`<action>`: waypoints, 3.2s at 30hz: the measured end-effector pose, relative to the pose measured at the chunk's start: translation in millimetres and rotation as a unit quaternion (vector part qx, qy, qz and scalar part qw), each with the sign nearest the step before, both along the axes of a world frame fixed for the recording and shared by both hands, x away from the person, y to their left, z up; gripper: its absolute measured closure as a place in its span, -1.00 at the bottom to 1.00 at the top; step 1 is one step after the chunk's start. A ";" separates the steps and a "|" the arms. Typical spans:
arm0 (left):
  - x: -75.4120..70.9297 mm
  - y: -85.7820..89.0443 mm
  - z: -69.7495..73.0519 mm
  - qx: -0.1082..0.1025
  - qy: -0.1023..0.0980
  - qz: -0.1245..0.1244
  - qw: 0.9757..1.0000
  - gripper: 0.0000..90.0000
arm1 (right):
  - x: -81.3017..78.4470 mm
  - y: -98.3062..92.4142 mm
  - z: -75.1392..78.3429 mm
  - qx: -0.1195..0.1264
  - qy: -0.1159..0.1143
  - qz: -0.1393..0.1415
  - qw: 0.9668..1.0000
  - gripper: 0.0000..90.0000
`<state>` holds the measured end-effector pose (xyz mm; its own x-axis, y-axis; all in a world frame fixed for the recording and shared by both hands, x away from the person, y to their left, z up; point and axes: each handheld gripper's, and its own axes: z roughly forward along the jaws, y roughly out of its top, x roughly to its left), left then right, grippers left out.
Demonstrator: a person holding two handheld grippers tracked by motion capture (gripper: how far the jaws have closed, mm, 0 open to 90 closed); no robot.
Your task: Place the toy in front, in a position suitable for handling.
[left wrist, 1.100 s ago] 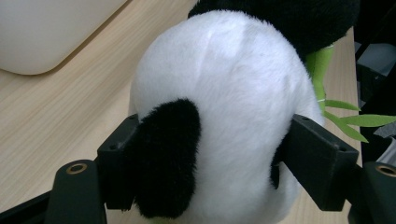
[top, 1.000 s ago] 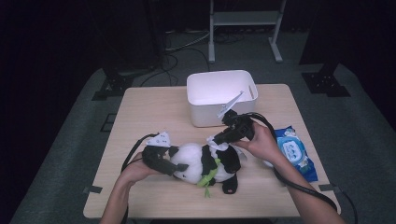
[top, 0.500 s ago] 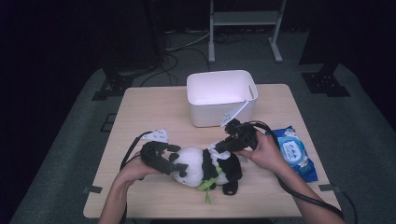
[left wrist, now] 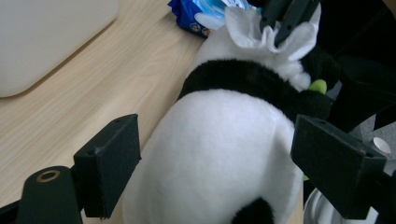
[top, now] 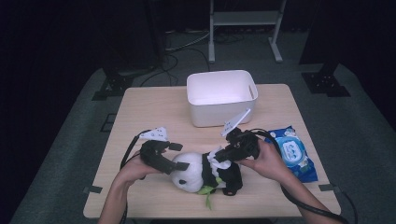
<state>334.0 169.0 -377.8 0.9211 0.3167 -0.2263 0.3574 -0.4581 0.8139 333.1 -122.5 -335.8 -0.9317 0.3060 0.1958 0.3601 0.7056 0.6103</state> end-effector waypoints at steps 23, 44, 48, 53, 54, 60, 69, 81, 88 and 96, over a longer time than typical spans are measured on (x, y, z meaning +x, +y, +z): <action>-0.7 -10.0 -13.5 0.032 0.045 -0.054 0.997 -0.64 | 9.4 16.7 -5.2 -0.016 -0.004 0.002 1.000 0.83; -4.6 -36.0 -27.1 0.061 0.047 -0.068 0.995 -0.43 | 3.3 8.1 -10.7 -0.005 0.011 0.010 1.000 0.83; -5.0 -39.3 -25.8 0.063 0.025 -0.066 0.996 -0.36 | 8.7 1.2 -9.8 0.006 0.019 0.001 1.000 0.83; -6.7 -44.8 -22.7 0.074 -0.010 -0.052 0.996 -0.29 | 10.3 -1.9 -6.9 0.001 0.013 -0.005 1.000 0.83; -6.4 -45.6 -22.4 0.075 -0.015 -0.051 0.996 -0.29 | 10.8 -2.5 -6.4 -0.001 0.013 -0.007 1.000 0.82; -5.5 -44.3 -20.4 0.076 -0.029 -0.038 0.996 -0.23 | 14.5 -4.5 -7.1 0.000 0.018 -0.016 1.000 0.83; 1.8 -31.7 -19.8 0.022 0.052 -0.059 0.997 -0.45 | 10.3 -1.5 -8.0 -0.003 0.028 0.002 1.000 0.83; 1.5 -12.3 -5.8 -0.012 0.049 -0.047 0.998 -0.46 | -8.1 0.1 -6.3 0.005 0.028 0.025 0.999 0.82; 4.9 -19.1 -23.6 0.020 0.082 -0.058 0.995 -0.50 | -11.2 2.6 3.0 0.009 0.009 0.030 0.999 0.82; 2.2 -34.6 -27.2 0.030 0.100 -0.085 0.991 -0.68 | -8.2 -7.1 -6.0 0.004 0.030 0.019 0.999 0.82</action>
